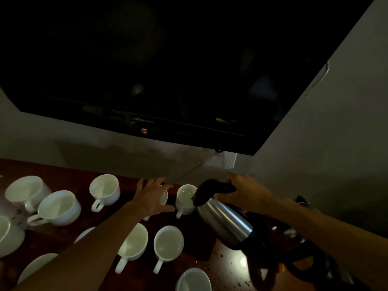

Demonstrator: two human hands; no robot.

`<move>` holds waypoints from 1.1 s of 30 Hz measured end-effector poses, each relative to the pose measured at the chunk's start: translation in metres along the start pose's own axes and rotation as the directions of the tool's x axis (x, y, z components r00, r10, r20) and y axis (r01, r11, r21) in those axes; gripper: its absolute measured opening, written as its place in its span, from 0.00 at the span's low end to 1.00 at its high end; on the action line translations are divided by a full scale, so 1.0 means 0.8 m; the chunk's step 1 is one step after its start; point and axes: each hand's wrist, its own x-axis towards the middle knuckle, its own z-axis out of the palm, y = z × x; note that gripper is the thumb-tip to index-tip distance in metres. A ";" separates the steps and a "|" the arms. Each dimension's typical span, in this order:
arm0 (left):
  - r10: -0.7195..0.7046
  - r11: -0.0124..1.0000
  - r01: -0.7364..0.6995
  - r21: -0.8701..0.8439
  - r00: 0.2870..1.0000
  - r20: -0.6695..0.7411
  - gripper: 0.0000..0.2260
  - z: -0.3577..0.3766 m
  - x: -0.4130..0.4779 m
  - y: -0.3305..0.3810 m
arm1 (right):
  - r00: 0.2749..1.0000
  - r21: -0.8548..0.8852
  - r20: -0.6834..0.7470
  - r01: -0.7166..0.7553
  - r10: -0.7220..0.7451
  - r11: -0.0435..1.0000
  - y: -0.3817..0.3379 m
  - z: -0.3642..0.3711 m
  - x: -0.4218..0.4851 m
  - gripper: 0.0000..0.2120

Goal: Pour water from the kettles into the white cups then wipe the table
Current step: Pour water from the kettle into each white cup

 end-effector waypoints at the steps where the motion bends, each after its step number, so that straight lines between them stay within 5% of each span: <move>1: -0.003 1.000 0.003 0.003 1.000 0.004 0.38 -0.002 -0.001 -0.002 | 1.000 0.003 0.003 0.000 0.000 1.000 -0.001 -0.001 0.000 0.14; 15: -0.011 1.000 0.011 0.023 1.000 0.002 0.37 -0.010 -0.011 -0.003 | 1.000 0.007 0.005 -0.015 0.015 1.000 0.006 0.007 -0.003 0.13; 33: 0.001 0.998 0.001 0.065 1.000 -0.031 0.37 -0.036 -0.052 0.014 | 0.986 0.158 -0.158 -0.027 0.053 0.987 0.018 0.030 -0.075 0.16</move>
